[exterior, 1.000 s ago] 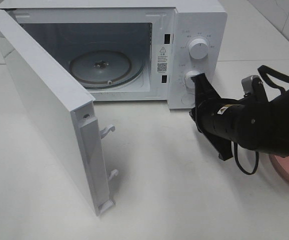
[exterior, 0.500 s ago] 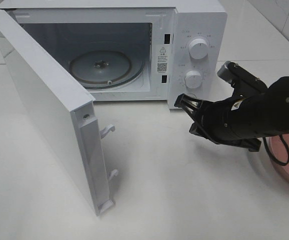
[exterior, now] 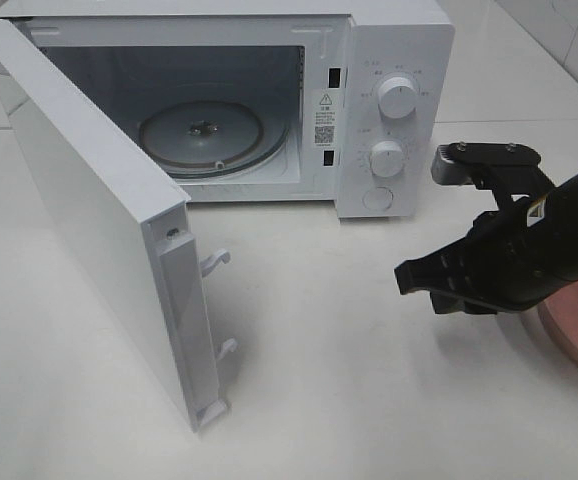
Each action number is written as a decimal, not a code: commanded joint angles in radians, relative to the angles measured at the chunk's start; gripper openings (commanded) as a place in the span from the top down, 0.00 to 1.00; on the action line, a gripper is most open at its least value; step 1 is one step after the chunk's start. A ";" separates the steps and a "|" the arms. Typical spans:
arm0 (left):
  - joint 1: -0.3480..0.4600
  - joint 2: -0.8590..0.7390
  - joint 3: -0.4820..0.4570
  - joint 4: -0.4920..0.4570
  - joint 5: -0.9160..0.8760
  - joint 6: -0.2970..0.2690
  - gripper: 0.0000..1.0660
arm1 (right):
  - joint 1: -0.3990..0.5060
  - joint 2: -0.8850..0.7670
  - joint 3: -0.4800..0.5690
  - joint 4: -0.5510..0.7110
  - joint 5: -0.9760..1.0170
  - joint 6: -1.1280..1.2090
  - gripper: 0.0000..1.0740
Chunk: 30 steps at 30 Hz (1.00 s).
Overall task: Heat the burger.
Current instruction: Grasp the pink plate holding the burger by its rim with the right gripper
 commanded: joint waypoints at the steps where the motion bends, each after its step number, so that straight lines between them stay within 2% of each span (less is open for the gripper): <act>1: -0.001 -0.016 0.005 0.002 -0.012 -0.007 0.17 | -0.026 -0.051 -0.001 -0.058 0.107 -0.068 0.96; 5: -0.001 -0.016 0.005 0.002 -0.012 -0.007 0.17 | -0.047 -0.085 -0.001 -0.098 0.193 -0.068 0.96; 7: -0.001 -0.016 0.005 0.002 -0.012 -0.007 0.17 | -0.087 -0.122 -0.001 -0.157 0.303 -0.068 0.94; 13: -0.001 -0.016 0.005 0.002 -0.012 -0.007 0.17 | -0.150 -0.145 -0.034 -0.237 0.449 -0.068 0.92; 16: -0.001 -0.016 0.005 0.002 -0.012 -0.007 0.17 | -0.159 -0.145 -0.045 -0.249 0.465 -0.068 0.91; 18: -0.001 -0.016 0.005 0.002 -0.012 -0.007 0.17 | -0.198 -0.145 -0.100 -0.306 0.515 -0.068 0.86; 19: -0.001 -0.016 0.005 0.002 -0.012 -0.007 0.17 | -0.205 -0.145 -0.109 -0.313 0.516 -0.068 0.80; 22: -0.001 -0.016 0.005 0.002 -0.012 -0.007 0.17 | -0.214 -0.145 -0.118 -0.321 0.517 -0.068 0.74; 23: -0.001 -0.016 0.005 0.002 -0.012 -0.007 0.17 | -0.226 -0.145 -0.130 -0.335 0.516 -0.068 0.61; 24: -0.001 -0.016 0.005 0.002 -0.012 -0.007 0.17 | -0.226 -0.145 -0.136 -0.345 0.516 -0.081 0.42; 25: -0.001 -0.016 0.005 0.002 -0.012 -0.007 0.17 | -0.226 -0.145 -0.136 -0.345 0.516 -0.081 0.42; 26: -0.001 -0.016 0.005 0.002 -0.012 -0.007 0.17 | -0.226 -0.145 -0.137 -0.351 0.514 -0.095 0.33; 27: -0.001 -0.016 0.005 0.002 -0.012 -0.007 0.17 | -0.226 -0.145 -0.141 -0.358 0.512 -0.111 0.17; 28: -0.001 -0.016 0.005 0.002 -0.012 -0.007 0.17 | -0.226 -0.145 -0.141 -0.358 0.512 -0.111 0.17; 29: -0.001 -0.016 0.005 0.002 -0.012 -0.007 0.17 | -0.226 -0.145 -0.141 -0.361 0.506 -0.110 0.05; 30: -0.001 -0.016 0.005 0.002 -0.012 -0.007 0.17 | -0.226 -0.145 -0.141 -0.361 0.506 -0.110 0.05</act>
